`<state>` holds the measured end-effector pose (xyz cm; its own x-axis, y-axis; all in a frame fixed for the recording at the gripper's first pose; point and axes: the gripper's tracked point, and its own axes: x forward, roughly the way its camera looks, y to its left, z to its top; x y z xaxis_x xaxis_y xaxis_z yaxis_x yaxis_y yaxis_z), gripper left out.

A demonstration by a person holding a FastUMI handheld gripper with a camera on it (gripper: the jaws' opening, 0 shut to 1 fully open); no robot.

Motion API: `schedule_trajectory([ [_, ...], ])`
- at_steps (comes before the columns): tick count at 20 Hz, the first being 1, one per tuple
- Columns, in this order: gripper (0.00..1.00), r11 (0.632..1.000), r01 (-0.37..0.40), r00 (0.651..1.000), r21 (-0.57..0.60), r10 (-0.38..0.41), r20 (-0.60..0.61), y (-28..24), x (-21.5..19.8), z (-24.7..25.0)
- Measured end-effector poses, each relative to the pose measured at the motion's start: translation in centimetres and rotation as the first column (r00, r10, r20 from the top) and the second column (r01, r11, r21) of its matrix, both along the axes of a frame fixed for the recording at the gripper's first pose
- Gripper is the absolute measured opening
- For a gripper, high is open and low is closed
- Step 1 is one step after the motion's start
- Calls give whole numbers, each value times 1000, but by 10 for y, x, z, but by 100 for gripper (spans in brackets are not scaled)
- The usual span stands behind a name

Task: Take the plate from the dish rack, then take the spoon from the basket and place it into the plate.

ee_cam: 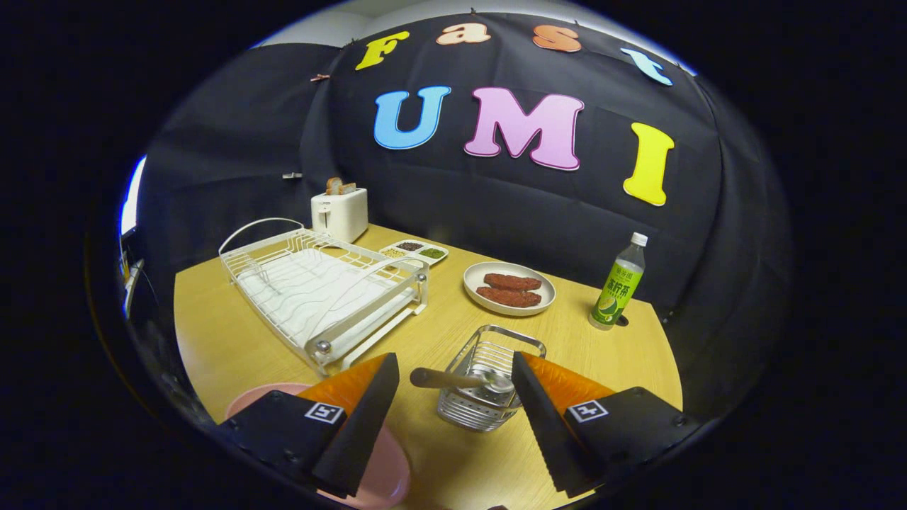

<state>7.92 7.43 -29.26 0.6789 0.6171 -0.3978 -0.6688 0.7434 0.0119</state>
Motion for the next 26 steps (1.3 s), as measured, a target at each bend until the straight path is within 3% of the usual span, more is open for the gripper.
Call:
schedule_trajectory([
  [2, 93, 1000, -4, 1000, 18, 4, -1, 10, 4, -5],
  [3, 86, 1000, -4, 1000, 20, 4, 6, 11, 7, -5],
  [4, 74, 1000, -2, 1000, 17, 1, 13, 13, 9, -7],
  [7, 69, 1000, -12, 999, 21, 11, 38, 22, 11, -7],
  [8, 60, 1000, -16, 998, 16, 15, 57, 24, 12, -7],
  [13, 38, 999, -12, 994, -40, 17, 112, 27, 13, -14],
  [18, 29, 998, 43, 990, -36, -37, 136, 22, 22, -7],
  [20, 19, 998, 63, 988, -12, -61, 139, 19, 23, 2],
  [26, 16, 997, 83, 991, 2, -83, 100, 14, 36, 9],
])
